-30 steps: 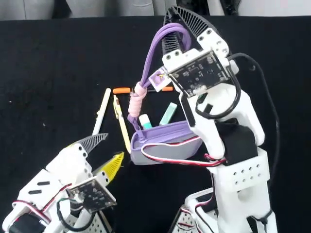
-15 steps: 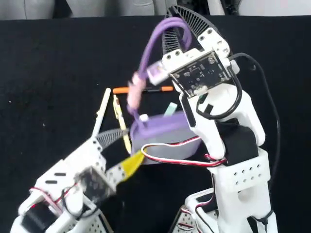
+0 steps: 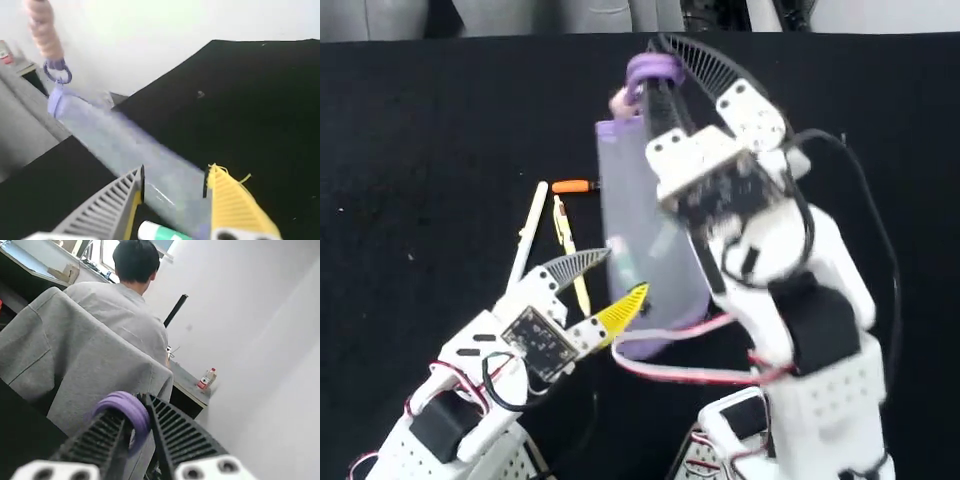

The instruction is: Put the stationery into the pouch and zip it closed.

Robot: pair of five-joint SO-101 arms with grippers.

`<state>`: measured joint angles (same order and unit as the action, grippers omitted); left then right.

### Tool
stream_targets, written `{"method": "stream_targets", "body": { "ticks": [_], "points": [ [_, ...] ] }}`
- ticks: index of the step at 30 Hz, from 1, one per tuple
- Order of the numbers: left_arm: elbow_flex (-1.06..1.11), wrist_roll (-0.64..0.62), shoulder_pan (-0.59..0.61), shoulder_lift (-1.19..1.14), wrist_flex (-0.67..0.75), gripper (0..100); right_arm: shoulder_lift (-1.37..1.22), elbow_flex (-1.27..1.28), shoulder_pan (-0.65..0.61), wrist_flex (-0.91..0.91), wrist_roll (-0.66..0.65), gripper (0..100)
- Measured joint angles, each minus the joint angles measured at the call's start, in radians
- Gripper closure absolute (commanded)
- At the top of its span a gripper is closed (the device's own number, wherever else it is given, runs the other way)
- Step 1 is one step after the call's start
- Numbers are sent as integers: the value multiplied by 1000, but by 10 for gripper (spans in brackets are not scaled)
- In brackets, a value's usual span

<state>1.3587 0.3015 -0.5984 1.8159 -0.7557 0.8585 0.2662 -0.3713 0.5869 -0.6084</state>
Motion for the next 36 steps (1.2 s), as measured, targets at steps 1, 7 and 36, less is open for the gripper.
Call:
{"method": "stream_targets", "body": {
  "ticks": [1,7,36],
  "points": [
    [0,-9,-8,0,0,786,21,0,-12,18,-8,988],
    [-26,-98,68,-2,-18,783,141,0,-21,84,-20,988],
    [66,-632,273,-2,130,782,216,0,-72,127,-21,988]
  ]
}}
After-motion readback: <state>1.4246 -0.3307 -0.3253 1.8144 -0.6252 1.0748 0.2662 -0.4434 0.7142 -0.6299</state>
